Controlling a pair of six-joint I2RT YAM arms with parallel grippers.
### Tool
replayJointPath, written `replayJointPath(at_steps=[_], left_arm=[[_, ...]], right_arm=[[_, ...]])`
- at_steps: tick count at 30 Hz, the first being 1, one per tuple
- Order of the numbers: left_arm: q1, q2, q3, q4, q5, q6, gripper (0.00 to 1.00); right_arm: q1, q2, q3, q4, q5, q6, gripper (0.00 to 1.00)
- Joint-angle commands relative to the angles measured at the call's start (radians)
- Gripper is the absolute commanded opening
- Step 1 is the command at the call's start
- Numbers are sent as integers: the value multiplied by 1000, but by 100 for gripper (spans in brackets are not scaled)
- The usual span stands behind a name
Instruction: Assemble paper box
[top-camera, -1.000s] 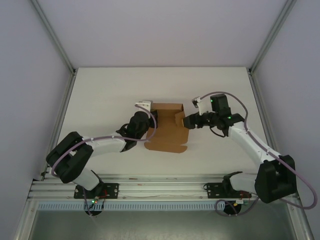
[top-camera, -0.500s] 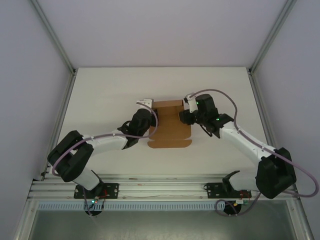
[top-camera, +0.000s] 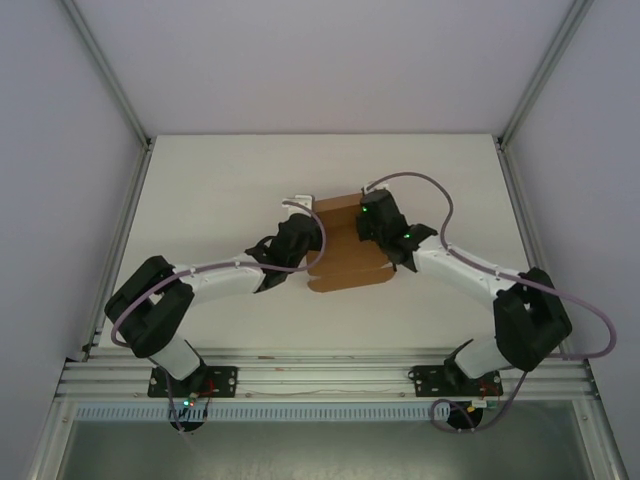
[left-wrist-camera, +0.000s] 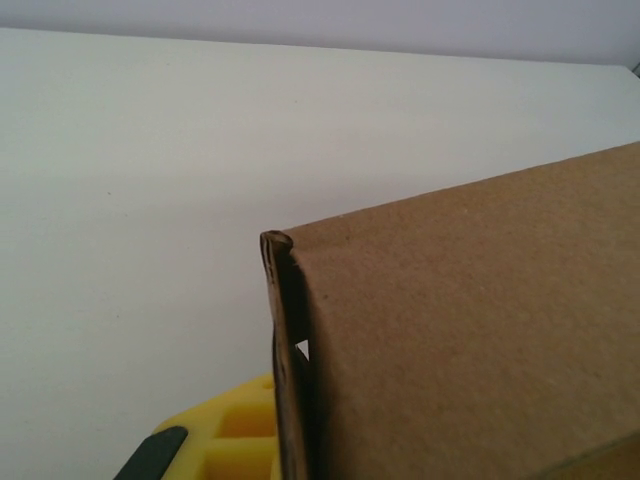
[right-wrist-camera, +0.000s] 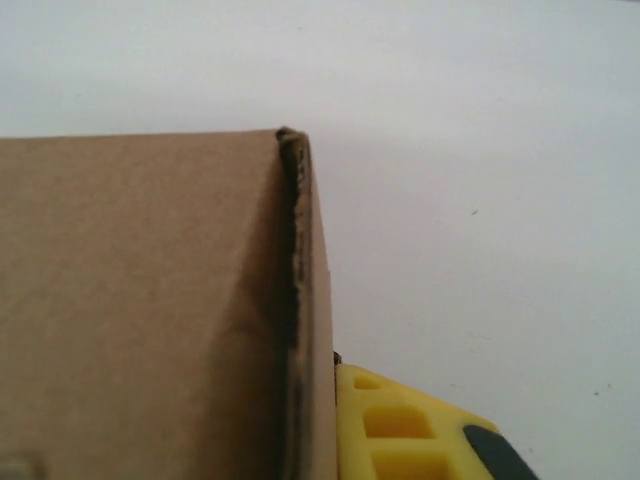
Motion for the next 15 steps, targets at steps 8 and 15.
replayJointPath(at_steps=[8, 15], left_arm=[[-29, 11, 121, -218, -130, -161, 0], [-17, 14, 117, -340, -247, -230, 0]], right_arm=[[7, 128, 138, -218, 554, 243, 0], [-18, 156, 137, -233, 658, 246, 0]])
